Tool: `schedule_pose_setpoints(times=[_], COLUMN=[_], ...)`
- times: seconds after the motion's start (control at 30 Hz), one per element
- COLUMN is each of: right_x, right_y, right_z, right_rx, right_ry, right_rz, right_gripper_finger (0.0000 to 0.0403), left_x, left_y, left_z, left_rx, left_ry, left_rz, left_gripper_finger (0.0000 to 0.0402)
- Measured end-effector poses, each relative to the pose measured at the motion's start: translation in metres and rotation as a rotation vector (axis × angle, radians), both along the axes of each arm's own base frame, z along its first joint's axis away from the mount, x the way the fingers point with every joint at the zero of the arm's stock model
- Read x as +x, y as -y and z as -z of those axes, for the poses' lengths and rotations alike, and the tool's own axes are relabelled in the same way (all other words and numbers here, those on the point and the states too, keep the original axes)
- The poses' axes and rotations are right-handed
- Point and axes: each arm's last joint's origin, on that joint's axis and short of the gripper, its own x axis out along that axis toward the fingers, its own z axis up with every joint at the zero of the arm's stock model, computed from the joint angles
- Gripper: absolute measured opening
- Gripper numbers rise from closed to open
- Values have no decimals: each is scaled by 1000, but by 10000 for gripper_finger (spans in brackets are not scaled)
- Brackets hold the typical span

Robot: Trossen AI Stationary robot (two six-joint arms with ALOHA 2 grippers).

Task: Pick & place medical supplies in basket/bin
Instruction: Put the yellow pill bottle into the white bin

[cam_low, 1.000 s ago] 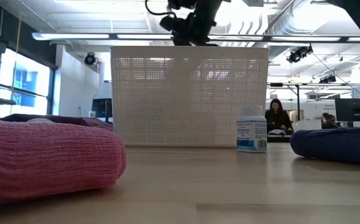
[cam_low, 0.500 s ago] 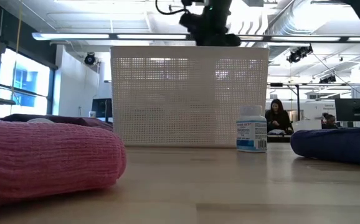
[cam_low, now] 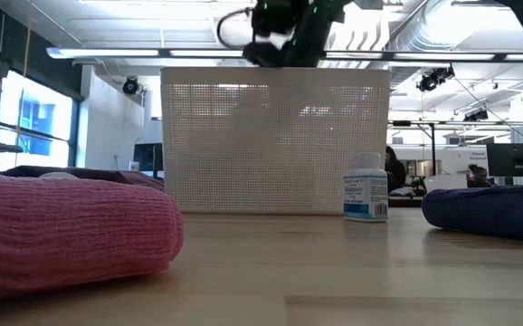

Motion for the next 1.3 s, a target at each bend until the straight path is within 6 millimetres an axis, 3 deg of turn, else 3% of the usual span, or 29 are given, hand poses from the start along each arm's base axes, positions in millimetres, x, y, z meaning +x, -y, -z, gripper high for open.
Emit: schedule_pose_setpoints(times=[0.13, 0.33, 0.53, 0.77, 0.93, 1.0, 1.1, 1.3], right_x=[3, 0, -16, -52, -67, -64, -45, -9], right_y=[-1, -2, -1, 9, 20, 28, 40, 42], right_z=[16, 16, -22, -71, -86, -83, -70, -20], right_rx=[82, 125, 94, 0, -201, -231, -122, 42], right_ry=[48, 43, 146, 266, 259, 270, 350, 290], right_rz=[2, -19, -13, 87, 182, 178, 144, 103], right_gripper_finger=[51, 55, 78, 86, 87, 87, 87, 87], left_x=[0, 0, 0, 0, 0, 0, 0, 0], left_y=[0, 1, 1, 1, 1, 1, 1, 1], left_z=[0, 0, 0, 0, 0, 0, 0, 0], left_rx=[-21, -47, -47, -45, -28, -25, -24, -21], left_ry=[7, 15, 15, 14, 6, 4, 4, 4], left_rz=[-3, -3, -3, -2, 8, 11, 11, 10], left_gripper_finger=[170, 170, 170, 170, 170, 170, 170, 170])
